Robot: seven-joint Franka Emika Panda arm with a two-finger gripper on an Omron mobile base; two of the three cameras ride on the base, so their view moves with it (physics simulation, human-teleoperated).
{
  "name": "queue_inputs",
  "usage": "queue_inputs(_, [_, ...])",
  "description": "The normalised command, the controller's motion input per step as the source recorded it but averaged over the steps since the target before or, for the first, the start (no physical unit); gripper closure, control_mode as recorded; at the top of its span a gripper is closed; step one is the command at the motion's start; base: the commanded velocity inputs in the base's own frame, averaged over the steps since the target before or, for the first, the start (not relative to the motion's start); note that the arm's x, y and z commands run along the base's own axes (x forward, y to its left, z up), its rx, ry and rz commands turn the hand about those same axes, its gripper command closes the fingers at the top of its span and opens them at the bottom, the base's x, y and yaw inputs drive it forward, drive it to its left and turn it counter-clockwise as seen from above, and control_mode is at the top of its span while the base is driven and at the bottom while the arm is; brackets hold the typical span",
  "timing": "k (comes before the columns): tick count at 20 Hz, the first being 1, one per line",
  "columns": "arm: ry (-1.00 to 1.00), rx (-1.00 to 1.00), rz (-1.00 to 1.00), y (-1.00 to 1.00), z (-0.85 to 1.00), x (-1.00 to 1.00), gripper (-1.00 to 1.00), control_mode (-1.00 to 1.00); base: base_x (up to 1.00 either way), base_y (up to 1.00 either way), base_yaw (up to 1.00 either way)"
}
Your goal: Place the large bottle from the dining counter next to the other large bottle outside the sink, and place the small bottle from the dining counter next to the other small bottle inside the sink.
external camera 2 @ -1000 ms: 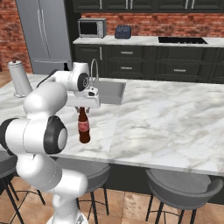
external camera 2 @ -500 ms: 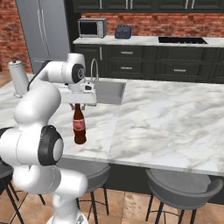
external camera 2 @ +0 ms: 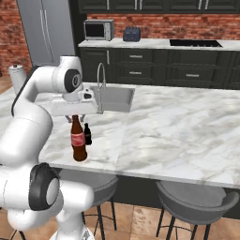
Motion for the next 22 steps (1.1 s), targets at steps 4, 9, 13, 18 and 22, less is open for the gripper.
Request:
queue_inputs(4, [-0.2,0.1,0.08,0.0,0.34,-0.34,1.0,-1.0,0.0,0.0,0.0])
queue_inputs(9, [-0.14,0.12,0.09,0.0,0.31,-0.43,1.0,-1.0,0.0,0.0,0.0])
queue_inputs(13, [0.0,0.05,0.09,0.0,0.2,-0.47,1.0,-1.0,0.0,0.0,0.0])
queue_inputs(18, [0.0,0.0,0.03,0.0,0.01,-0.1,1.0,-1.0,0.0,0.0,0.0])
queue_inputs(22, [0.0,0.0,0.0,0.0,0.0,0.0,1.0,-1.0,0.0,0.0,0.0])
